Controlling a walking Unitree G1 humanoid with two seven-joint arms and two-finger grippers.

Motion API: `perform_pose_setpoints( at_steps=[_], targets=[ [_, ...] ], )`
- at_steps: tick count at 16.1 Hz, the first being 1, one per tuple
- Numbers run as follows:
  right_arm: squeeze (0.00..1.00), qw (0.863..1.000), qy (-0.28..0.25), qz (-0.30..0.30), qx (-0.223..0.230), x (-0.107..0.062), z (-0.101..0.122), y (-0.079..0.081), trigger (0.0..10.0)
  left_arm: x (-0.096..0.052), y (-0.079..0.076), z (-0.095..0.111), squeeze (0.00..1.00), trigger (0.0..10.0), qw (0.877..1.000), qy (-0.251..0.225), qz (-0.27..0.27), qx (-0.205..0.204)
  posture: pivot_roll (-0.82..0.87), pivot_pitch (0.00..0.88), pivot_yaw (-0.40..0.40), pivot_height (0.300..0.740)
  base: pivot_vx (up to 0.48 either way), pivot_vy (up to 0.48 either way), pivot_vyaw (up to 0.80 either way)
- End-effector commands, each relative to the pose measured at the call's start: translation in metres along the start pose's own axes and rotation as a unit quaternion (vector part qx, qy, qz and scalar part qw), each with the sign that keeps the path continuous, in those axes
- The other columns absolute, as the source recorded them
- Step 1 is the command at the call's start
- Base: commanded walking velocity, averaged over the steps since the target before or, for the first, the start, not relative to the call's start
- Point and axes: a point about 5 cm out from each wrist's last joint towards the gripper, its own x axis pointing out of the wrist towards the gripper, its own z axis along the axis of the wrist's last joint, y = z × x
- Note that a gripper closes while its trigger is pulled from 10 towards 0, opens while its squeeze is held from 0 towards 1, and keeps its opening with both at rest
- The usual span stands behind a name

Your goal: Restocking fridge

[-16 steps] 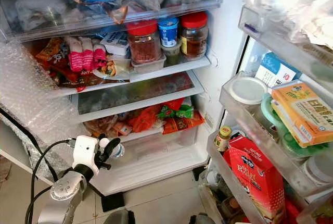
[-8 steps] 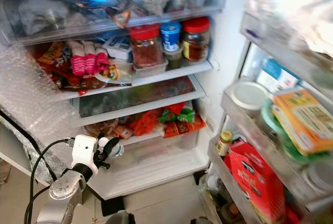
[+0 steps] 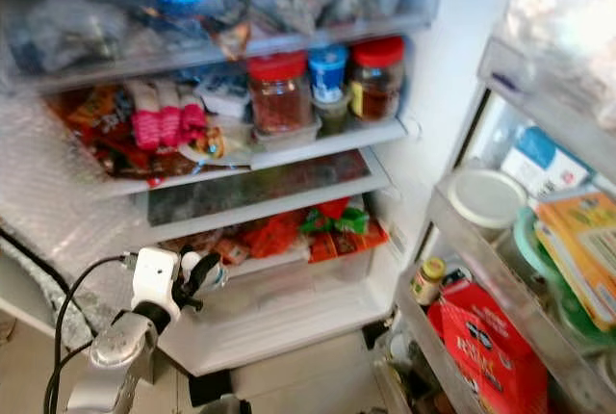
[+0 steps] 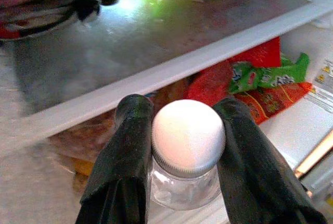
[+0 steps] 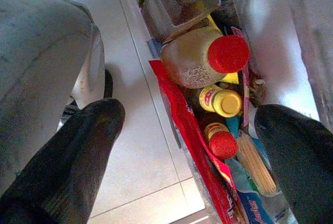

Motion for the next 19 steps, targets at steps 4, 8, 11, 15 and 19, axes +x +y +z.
perform_pose_setpoints(
  at_steps=[4,8,11,15,19],
  targets=[
    [0.0,1.0,-0.01,0.03,-0.001,0.0,0.004,0.017,10.0,-0.001,0.005,0.0,0.0,10.0,1.0,0.0,0.005,-0.002,0.04,0.08,0.052,0.651,0.309,0.0,0.0],
    [0.0,0.999,-0.009,0.032,-0.002,-0.001,0.004,0.018,10.0,0.0,0.005,0.001,0.0,10.0,1.0,-0.002,0.003,0.0,0.04,0.079,0.051,0.651,0.311,0.0,0.0],
    [0.0,0.999,-0.009,0.033,-0.002,-0.001,0.004,0.019,10.0,0.0,0.004,0.002,0.0,10.0,1.0,-0.005,0.001,0.003,0.04,0.08,0.05,0.651,0.316,0.0,0.0],
    [0.0,0.999,-0.009,0.036,-0.003,-0.001,0.004,0.019,10.0,-0.001,-0.002,0.008,0.0,10.0,0.999,-0.021,-0.021,0.029,0.04,0.082,0.05,0.651,0.312,0.0,0.0],
    [0.0,0.999,-0.008,0.039,-0.004,-0.001,0.003,0.02,10.0,0.0,-0.016,0.033,0.0,10.0,0.985,-0.068,-0.083,0.136,0.05,0.082,0.053,0.651,0.0,0.0,0.0]
  ],
)
